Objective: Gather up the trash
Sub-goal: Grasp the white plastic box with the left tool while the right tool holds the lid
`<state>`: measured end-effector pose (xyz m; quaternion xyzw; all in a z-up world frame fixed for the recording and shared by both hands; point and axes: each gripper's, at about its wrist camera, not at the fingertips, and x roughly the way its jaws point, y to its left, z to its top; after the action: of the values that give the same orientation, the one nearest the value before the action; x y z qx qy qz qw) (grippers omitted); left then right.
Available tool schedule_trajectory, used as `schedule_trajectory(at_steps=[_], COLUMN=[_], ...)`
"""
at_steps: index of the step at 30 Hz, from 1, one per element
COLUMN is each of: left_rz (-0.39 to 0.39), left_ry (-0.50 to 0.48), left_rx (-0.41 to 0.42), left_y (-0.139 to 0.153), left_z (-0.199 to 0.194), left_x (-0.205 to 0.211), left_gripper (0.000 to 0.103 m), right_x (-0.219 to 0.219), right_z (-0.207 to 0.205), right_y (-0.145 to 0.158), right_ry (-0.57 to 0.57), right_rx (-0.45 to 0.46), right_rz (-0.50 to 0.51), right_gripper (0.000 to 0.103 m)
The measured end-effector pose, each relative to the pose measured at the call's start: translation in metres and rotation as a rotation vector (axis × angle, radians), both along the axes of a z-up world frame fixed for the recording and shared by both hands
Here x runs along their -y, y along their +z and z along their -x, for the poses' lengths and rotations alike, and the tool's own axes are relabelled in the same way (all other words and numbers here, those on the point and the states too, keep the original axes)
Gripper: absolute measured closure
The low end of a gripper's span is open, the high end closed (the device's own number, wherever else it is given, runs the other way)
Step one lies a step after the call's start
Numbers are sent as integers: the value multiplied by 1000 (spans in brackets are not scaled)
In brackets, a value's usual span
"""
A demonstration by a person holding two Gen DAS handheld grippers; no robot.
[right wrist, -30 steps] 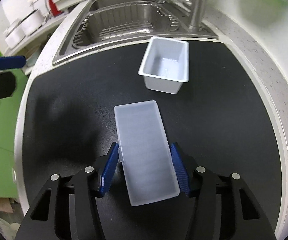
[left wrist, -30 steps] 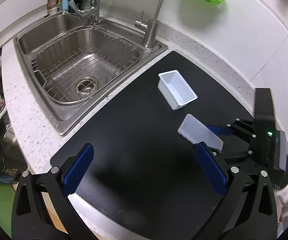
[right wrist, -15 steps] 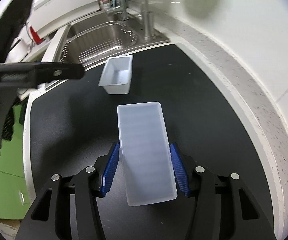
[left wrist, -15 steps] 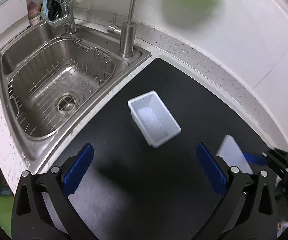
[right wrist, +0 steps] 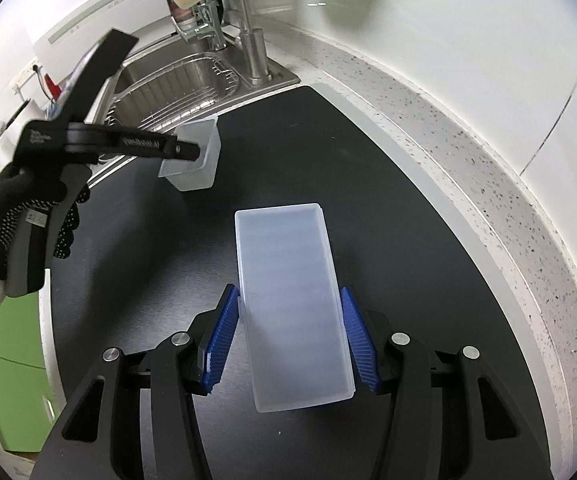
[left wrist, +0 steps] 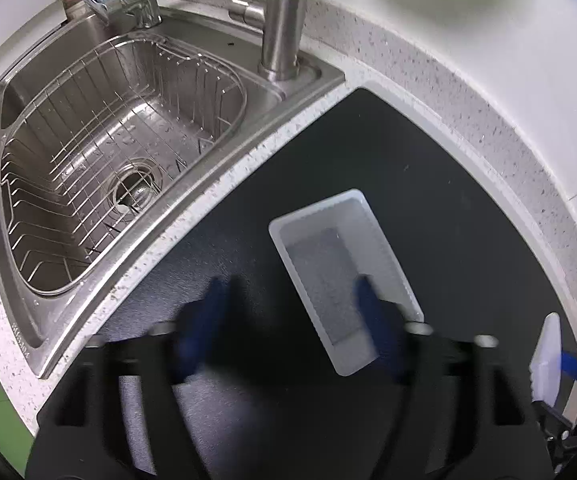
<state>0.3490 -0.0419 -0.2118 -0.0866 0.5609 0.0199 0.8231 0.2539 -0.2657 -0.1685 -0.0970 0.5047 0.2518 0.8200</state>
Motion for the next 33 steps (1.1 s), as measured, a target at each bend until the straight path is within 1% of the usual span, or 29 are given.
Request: schedule_trajectory(at_steps=[1,2,3,4,11,18,22,27,33], left_rz=[-2,-5,-2,-2,-11,-37,-47,-47,-51], left_ry=[-3,-7,-8,-7,-20,-65,-79,-62,-5], left_rx=[-5,-5,-3,0,52,105,134,158,167], left_y=[-1,-2,-2,-2,16,49,69,91,105], left_z=[0,1,1,1,14,60,99,160,236], left_x=[1,2,3,3,2,-3,-14,-39,-84], left_gripper=[73,90,96,100,100,100,101,100,100], right_x=[1,1,0,0,-7,-25,-42,-74,-134], right_z=[1,0,0,0,2,24,44,74,118], right_y=[0,1,1,2,7,27,40,57,66], right_ry=[-1,-1,0,1,8,38,65,118,221], right_rx=[0,1,2,2,15,45,63,85,88], right_rz=[-2,-5,-6,-9,-16,-35,-50,-71,-90], right_gripper=[52,52,52,52,52,52,52,52,52])
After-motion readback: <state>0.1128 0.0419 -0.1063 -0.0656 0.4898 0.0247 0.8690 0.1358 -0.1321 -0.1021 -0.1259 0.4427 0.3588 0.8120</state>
